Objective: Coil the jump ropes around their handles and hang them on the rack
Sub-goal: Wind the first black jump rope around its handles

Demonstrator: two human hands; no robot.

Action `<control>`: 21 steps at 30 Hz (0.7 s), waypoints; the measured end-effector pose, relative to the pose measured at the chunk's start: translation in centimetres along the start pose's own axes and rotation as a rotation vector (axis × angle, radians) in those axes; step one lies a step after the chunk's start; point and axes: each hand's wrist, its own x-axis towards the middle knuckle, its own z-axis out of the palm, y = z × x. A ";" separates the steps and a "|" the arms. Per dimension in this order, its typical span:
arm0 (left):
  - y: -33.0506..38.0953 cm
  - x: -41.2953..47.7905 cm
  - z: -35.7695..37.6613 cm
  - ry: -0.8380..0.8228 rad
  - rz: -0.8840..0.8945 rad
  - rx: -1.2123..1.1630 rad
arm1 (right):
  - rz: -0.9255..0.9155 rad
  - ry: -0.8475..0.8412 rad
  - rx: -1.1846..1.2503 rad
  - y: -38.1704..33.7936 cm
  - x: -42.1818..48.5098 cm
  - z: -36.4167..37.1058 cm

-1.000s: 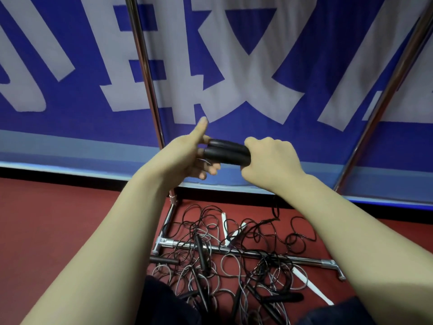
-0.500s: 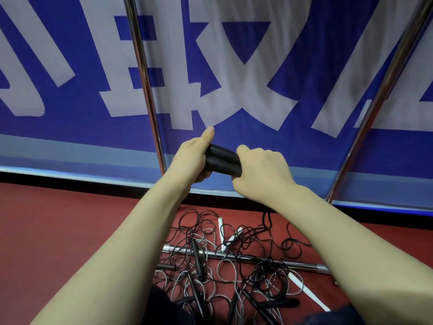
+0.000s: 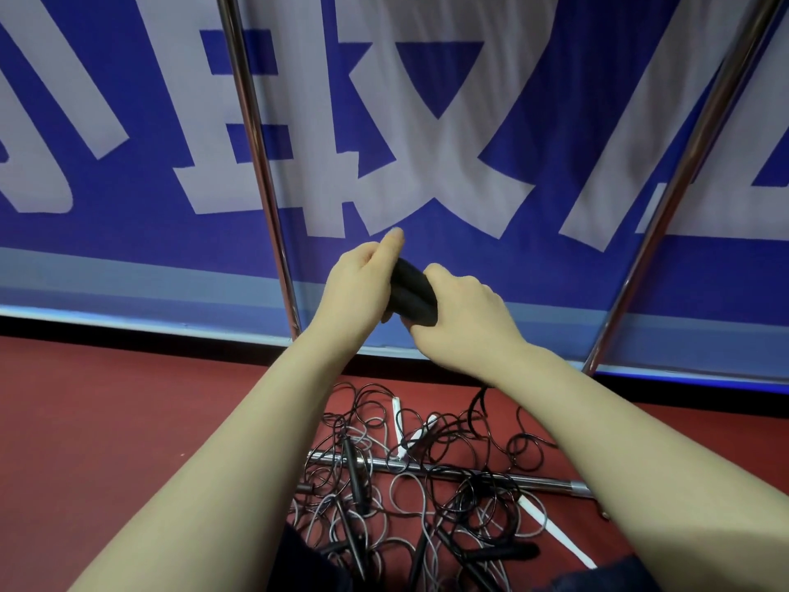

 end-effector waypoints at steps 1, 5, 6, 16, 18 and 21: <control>0.2 -0.1 -0.1 -0.016 -0.045 -0.084 | 0.013 0.010 0.079 0.2 0.1 0.0; -0.2 0.3 -0.5 -0.092 -0.114 -0.427 | 0.116 0.112 0.468 0.3 0.8 -1.3; -0.7 0.5 -0.4 -0.103 -0.124 -0.443 | 0.148 0.121 0.594 0.2 0.9 -1.6; -5.2 -1.1 4.0 -0.728 -0.339 -0.351 | 0.248 0.091 1.412 -0.5 1.4 -2.9; -4.8 -1.5 3.6 -0.847 -0.334 -0.232 | 0.272 0.110 1.455 -0.2 1.4 -3.1; -4.8 -1.5 2.7 -0.960 -0.327 -0.083 | 0.291 0.156 1.475 0.7 1.3 -3.7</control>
